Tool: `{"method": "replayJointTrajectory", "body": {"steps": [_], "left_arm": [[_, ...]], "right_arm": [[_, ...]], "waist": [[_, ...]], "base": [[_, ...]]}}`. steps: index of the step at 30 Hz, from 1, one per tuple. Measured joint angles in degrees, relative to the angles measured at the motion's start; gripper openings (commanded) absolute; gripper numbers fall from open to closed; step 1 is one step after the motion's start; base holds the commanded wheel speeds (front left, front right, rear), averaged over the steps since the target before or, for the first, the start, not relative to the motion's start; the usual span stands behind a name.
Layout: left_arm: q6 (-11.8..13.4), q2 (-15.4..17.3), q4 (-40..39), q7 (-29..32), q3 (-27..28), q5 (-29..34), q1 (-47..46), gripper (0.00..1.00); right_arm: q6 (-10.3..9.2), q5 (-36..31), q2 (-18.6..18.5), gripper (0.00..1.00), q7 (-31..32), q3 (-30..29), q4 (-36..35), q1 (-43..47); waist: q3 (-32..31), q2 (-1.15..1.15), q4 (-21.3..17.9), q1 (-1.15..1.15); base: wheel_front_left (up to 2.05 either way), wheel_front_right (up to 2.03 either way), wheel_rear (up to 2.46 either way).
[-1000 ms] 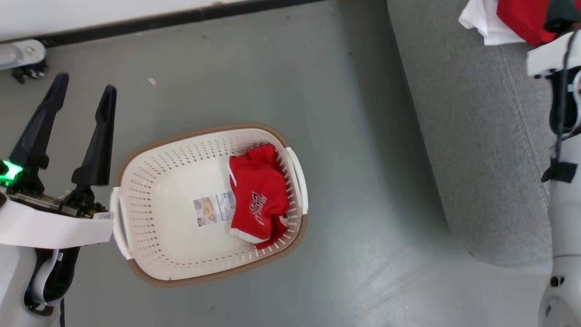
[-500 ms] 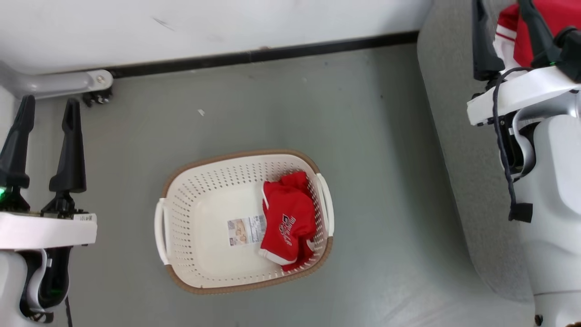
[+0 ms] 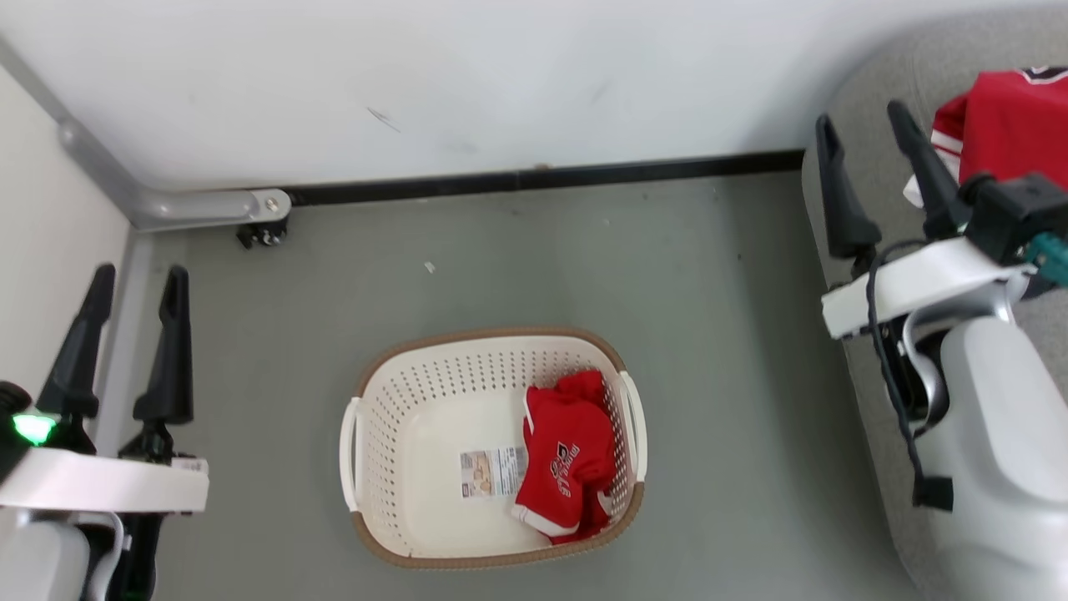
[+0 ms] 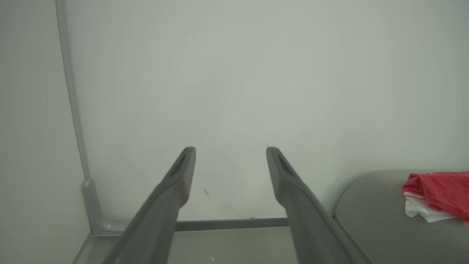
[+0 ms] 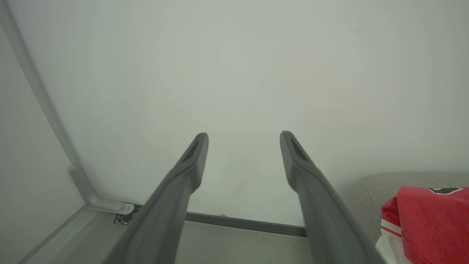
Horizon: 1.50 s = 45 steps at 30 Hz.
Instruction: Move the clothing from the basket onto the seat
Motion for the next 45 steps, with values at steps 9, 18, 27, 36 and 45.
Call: {"method": "replayJointTrajectory", "body": {"steps": [9,18,27,36,45], "left_arm": [[-1.6,-1.2,2.4,0.0,-0.1,3.8,2.8,1.00],[-2.8,-3.8,3.7,0.0,-0.3,7.0,5.8,1.00],[-3.3,-5.7,5.2,0.0,0.0,9.0,9.0,1.00],[-4.0,-6.7,5.8,0.0,0.8,10.3,10.8,1.00],[-4.1,-7.9,6.1,0.0,1.6,11.5,12.3,1.00]], "right_arm": [[-0.01,0.1,0.0,1.00,0.0,0.5,-5.3,6.9],[-0.01,2.3,0.2,1.00,0.0,-1.0,-10.5,16.1],[-0.01,3.5,0.7,1.00,0.0,-3.6,-14.2,22.3],[-0.01,3.5,0.8,1.00,0.0,-4.7,-15.1,27.9],[-0.01,3.5,0.9,1.00,0.0,-4.9,-15.7,30.9]], "waist": [[-4.2,0.00,1.5,0.00],[-9.0,0.00,2.9,0.00],[-12.4,0.00,3.9,0.00],[-15.0,0.00,4.6,0.00],[-16.2,0.00,4.3,0.00]], "base": [[0.00,0.00,0.00],[0.00,0.00,0.00],[0.00,0.00,0.00],[0.00,0.00,0.00],[0.00,0.00,0.00]]}}
